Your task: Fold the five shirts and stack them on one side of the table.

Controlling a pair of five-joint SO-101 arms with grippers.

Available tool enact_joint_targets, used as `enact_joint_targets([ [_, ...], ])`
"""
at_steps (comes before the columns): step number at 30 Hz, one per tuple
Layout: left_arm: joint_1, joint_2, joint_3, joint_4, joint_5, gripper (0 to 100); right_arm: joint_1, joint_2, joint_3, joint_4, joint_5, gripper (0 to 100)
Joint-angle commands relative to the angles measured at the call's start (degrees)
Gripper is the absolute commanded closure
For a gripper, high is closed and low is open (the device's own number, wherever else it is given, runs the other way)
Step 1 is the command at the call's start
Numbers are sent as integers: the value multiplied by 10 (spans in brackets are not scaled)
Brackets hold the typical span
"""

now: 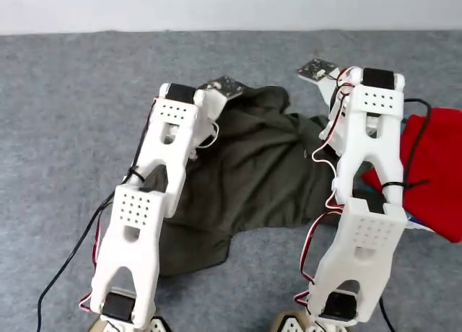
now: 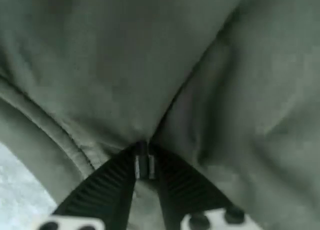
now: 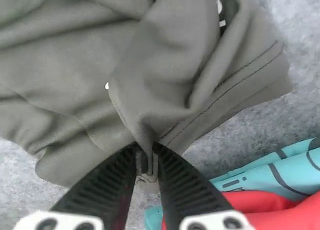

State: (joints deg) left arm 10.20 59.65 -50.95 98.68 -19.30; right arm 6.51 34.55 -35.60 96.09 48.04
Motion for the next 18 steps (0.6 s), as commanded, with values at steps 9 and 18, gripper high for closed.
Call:
enact_joint_targets([
  [9,2,-272,487,-12,-13,985,3,-11,-33,41,-5,985],
  [18,6,-508,767,-49,-15,985,1,-11,-33,41,-4,985],
])
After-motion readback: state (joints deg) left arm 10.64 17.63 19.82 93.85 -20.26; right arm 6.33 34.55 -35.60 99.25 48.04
